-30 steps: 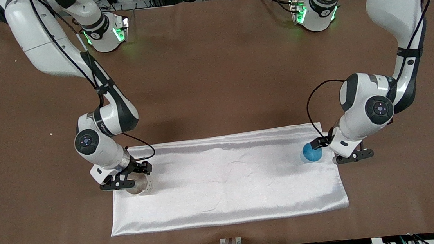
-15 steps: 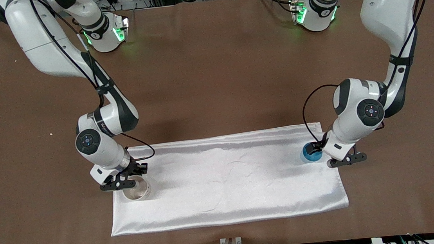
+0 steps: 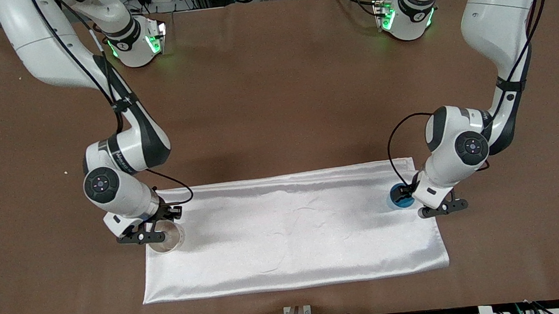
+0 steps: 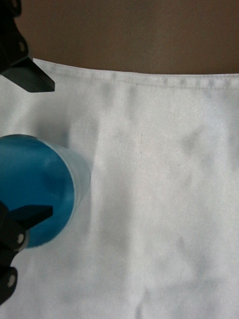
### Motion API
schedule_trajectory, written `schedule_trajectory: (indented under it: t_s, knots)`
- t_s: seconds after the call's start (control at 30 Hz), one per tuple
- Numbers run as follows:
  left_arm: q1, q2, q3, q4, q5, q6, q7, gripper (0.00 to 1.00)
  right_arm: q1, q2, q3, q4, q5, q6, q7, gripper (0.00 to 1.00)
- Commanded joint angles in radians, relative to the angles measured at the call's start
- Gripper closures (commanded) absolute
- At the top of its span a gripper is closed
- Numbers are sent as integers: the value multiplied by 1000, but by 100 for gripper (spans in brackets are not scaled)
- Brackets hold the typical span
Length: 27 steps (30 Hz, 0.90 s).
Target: Place blue cup into white mug on table
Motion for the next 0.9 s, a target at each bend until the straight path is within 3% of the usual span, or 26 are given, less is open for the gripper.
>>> schedule_trajectory:
  t_s: [0.0,0.07,0.4,0.53,0.7,0.77,0.87]
  knots:
    - [0,14,0,9,31,15,-32,11,7,-86,2,-78,-15,-58,91,100]
    - [2,15,-2,9,31,15,-32,15,14,-123,3,-138,-19,-46,103,100]
    - [-1,17,0,7,31,15,-32,60,36,-358,3,-480,-22,86,102,100]
    - [-1,20,-2,7,31,15,-32,71,36,-425,3,-591,-24,157,100,100]
    - [-4,22,-2,7,31,15,-32,87,48,-476,8,-664,-22,215,111,100]
    - [-3,20,-2,9,31,15,-32,100,77,-487,8,-666,-15,212,134,100]
    - [-3,20,-2,9,31,15,-31,100,128,-493,9,-661,-15,218,250,100]
